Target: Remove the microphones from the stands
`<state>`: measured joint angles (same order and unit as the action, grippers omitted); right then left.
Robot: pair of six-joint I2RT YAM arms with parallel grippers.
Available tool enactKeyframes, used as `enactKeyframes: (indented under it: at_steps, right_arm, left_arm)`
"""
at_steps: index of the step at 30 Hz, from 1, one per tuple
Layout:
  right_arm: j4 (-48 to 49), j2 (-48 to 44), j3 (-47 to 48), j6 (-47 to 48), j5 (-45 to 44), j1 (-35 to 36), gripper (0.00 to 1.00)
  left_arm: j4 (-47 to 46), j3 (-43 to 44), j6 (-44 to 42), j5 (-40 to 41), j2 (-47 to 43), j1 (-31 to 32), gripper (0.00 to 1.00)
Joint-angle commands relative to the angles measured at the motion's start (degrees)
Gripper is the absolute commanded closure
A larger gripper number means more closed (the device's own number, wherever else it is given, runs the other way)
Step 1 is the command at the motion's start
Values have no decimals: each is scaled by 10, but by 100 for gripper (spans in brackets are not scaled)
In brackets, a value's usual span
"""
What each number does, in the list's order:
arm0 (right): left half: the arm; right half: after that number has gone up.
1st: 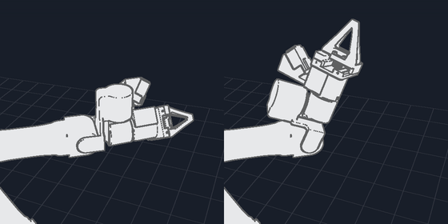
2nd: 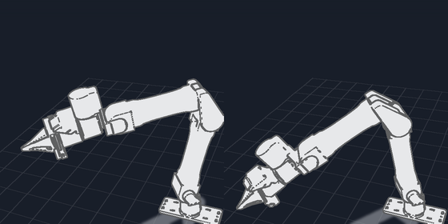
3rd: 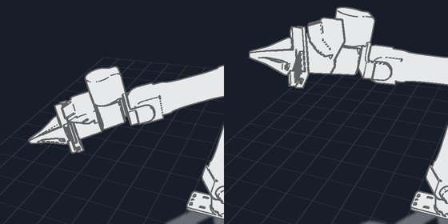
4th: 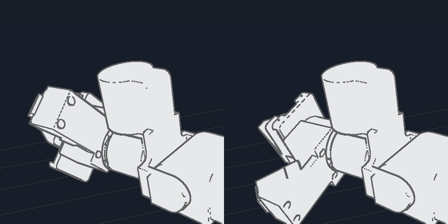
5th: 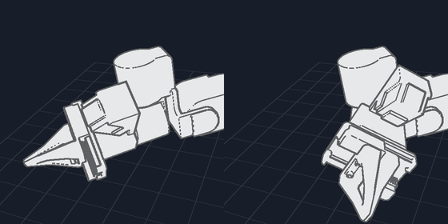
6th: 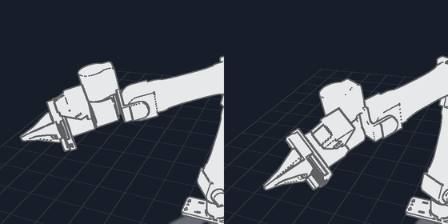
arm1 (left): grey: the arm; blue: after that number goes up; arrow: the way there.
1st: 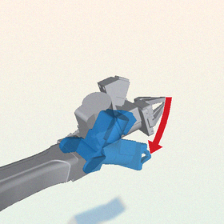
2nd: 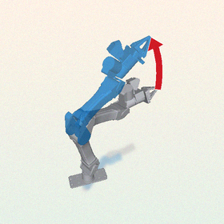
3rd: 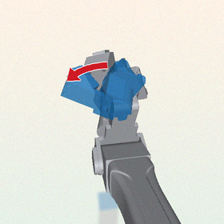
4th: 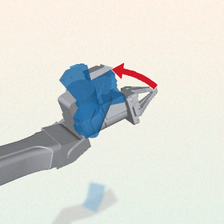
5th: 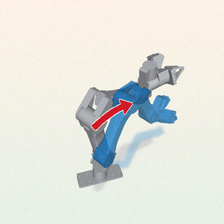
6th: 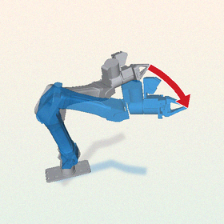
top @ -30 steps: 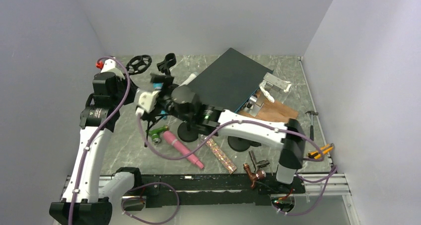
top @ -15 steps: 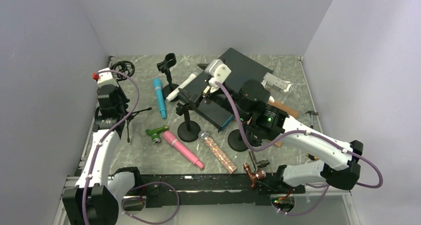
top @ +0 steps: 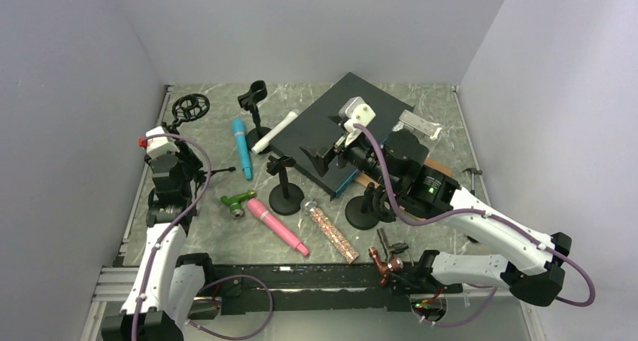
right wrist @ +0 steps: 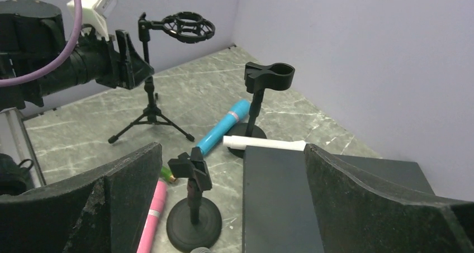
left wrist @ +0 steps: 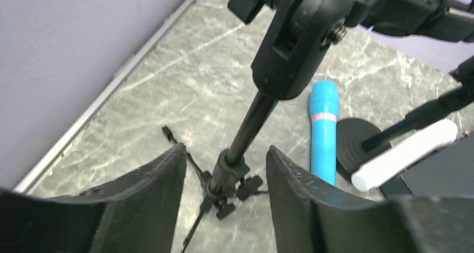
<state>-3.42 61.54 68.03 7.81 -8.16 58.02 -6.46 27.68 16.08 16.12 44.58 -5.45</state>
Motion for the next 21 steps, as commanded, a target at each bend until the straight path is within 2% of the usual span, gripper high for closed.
enactKeyframes:
  at_steps: [1,5,8,21]
  right_arm:
    - [25,-22,-8,-25,24,0,1]
    - [32,-25,-10,-33,42,0,2]
    - [26,-28,-7,-36,48,0,2]
    - [28,-8,3,-90,99,0,2]
  left_arm:
    - [157,70,44,-22,-28,-1,38]
    - [285,146,51,-2,-19,0,36]
    - [348,194,58,-15,-28,-3,32]
    - [452,392,106,-195,84,-90,33]
